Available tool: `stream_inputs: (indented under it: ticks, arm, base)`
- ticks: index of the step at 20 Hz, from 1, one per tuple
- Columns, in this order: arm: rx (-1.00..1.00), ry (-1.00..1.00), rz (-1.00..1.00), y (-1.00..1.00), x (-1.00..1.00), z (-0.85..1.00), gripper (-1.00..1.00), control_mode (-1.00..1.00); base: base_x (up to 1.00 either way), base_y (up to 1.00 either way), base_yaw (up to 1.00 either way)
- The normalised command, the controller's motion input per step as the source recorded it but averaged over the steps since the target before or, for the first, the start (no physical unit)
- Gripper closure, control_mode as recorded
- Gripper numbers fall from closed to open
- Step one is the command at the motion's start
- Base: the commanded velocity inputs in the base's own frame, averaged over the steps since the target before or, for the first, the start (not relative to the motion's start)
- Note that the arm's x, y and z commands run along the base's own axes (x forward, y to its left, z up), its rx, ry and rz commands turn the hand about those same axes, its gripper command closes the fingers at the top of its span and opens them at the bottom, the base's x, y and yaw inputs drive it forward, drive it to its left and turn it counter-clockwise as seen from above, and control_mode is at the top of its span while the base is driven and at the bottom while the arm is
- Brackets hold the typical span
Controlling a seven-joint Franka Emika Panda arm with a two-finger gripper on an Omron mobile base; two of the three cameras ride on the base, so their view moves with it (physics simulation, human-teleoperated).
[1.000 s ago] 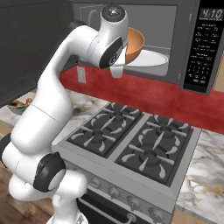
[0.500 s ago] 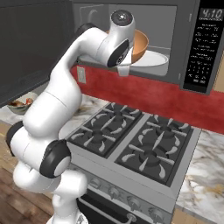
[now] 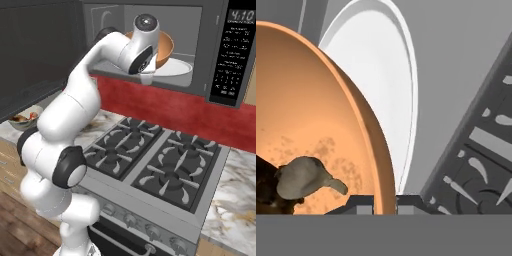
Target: Place the bowl containing the sweet potato and garlic in the microwave. Close the microwave door and press the start button to microwave the meal.
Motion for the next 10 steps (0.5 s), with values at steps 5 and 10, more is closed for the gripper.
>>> stream_inputs:
  ticks: [5,10]
  arm:
    - [0.00,0.00,0.00,-0.08,0.40,0.00,1.00,-1.00]
    - [0.00,0.00,0.00,0.00,0.34,0.00,-1.00,-1.00]
  base:
    - [0.00,0.00,0.00]
    - [0.00,0.00,0.00]
